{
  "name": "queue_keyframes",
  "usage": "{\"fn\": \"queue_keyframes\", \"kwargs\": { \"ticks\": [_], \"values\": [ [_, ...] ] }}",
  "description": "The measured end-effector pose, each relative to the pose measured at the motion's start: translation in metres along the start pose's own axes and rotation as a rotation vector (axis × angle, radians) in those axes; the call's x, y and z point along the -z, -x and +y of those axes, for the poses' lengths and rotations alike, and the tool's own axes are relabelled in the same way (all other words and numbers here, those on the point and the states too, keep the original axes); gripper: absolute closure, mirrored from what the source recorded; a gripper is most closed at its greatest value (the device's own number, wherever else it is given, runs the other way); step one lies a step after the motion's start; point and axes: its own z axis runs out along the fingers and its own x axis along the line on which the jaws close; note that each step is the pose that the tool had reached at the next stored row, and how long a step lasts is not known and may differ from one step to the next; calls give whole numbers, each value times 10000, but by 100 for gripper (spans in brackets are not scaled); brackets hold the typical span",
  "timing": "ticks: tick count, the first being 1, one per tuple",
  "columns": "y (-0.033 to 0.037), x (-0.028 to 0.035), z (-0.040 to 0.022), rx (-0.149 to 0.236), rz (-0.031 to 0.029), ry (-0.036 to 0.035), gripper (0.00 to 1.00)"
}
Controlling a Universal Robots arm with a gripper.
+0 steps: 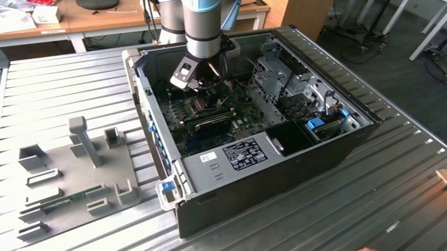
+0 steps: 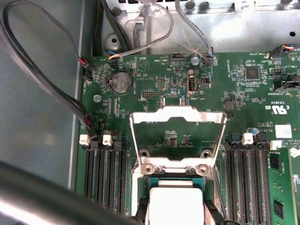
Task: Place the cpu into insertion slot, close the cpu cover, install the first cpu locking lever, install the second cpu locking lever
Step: 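Place the cpu into insertion slot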
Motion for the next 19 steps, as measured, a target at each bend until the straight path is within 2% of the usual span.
{"fn": "queue_keyframes", "kwargs": {
  "ticks": [19],
  "values": [
    [2, -30, -26, 0, -6, -6, 46]
  ]
}}
